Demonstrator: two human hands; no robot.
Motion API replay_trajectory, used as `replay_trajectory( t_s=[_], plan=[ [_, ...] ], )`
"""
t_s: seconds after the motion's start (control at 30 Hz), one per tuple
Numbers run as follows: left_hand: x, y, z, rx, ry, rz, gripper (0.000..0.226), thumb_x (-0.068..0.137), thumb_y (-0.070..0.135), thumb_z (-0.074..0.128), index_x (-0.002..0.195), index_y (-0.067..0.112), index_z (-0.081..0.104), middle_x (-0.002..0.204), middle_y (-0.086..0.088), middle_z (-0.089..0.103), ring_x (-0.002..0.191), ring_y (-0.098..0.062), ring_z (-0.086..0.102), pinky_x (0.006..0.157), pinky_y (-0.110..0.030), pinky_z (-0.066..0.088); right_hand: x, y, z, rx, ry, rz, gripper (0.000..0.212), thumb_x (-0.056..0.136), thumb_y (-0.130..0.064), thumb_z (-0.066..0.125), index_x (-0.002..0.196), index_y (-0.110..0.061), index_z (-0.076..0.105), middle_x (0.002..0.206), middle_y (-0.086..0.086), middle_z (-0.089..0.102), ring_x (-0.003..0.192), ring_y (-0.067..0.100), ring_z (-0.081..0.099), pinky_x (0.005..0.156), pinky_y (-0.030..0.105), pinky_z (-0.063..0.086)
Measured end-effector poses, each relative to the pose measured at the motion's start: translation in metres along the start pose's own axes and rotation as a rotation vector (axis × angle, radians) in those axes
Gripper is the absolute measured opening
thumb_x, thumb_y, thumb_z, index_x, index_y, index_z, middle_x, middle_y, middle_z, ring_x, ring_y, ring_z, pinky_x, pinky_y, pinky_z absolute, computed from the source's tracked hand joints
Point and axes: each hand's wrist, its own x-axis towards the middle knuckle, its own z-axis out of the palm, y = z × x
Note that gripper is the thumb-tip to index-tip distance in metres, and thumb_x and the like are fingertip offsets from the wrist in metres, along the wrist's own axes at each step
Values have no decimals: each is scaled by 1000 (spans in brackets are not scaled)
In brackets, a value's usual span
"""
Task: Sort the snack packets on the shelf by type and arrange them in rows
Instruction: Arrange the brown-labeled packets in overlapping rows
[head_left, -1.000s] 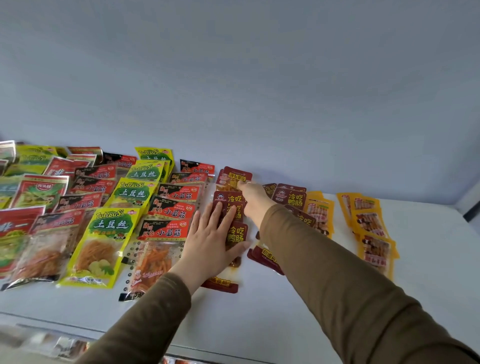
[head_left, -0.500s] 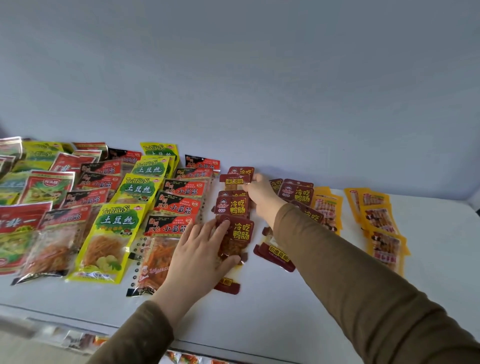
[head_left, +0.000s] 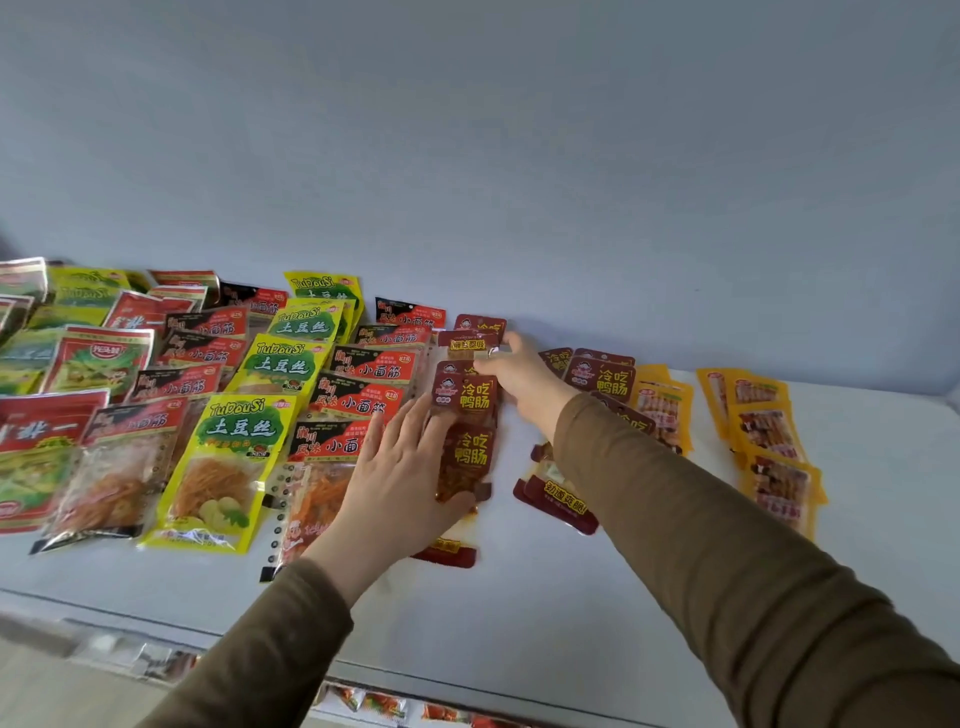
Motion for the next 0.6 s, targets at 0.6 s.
replay_trajectory(
  t_s=[0.6],
  plan=[
    [9, -10, -3, -54, -72, 63, 83, 92, 81, 27, 161, 45, 1, 172, 6, 6, 159, -22, 3, 126, -50, -13, 4, 9, 3, -131, 116, -112, 36, 96, -11, 69, 130, -6, 60, 119, 4, 69, 115, 24, 64, 89, 35, 55]
  ],
)
